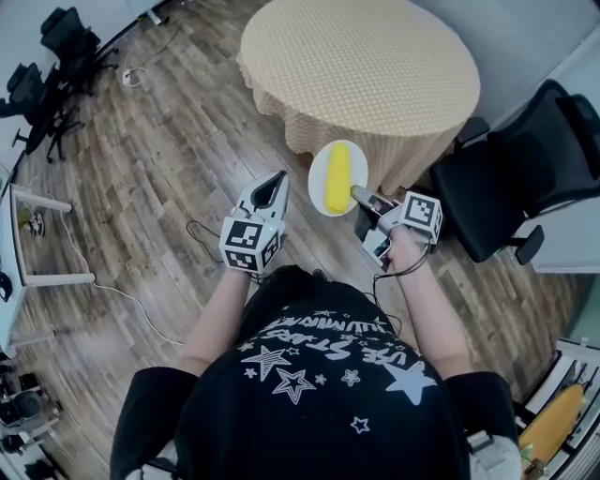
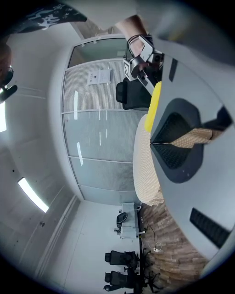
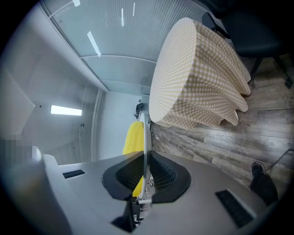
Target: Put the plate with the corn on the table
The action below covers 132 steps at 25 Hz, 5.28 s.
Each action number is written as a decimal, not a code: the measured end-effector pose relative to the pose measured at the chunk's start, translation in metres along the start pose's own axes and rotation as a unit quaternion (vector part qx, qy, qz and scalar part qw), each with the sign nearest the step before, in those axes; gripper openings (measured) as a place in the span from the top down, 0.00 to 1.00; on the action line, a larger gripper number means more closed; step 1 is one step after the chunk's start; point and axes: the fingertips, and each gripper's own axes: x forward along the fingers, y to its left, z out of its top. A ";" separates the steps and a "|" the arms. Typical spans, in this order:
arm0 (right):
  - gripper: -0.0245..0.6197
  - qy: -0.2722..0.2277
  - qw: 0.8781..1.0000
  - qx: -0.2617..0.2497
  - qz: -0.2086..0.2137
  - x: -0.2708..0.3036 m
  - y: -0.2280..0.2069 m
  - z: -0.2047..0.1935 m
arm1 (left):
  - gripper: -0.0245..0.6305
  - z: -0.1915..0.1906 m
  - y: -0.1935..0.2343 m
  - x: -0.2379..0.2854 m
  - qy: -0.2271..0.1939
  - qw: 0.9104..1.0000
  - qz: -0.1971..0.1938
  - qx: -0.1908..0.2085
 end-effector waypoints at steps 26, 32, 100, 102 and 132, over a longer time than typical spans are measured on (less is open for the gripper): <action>0.90 -0.037 0.999 0.020 -0.001 0.105 0.006 0.096 | 0.95 0.024 0.101 0.114 0.003 0.999 -0.030 -0.015; 0.90 -0.054 0.998 0.018 -0.006 0.149 0.017 0.131 | 0.95 0.040 0.146 0.148 0.002 0.999 -0.047 -0.009; 0.89 -0.149 0.986 0.062 -0.032 0.351 -0.027 0.405 | 0.95 0.063 0.315 0.442 0.085 0.986 -0.144 -0.004; 0.89 -0.152 0.986 0.056 -0.036 0.362 -0.025 0.417 | 0.95 0.066 0.320 0.459 0.087 0.983 -0.162 0.002; 0.90 -0.193 0.967 0.074 -0.152 0.417 -0.083 0.490 | 0.95 0.029 0.353 0.563 0.129 0.960 -0.245 -0.049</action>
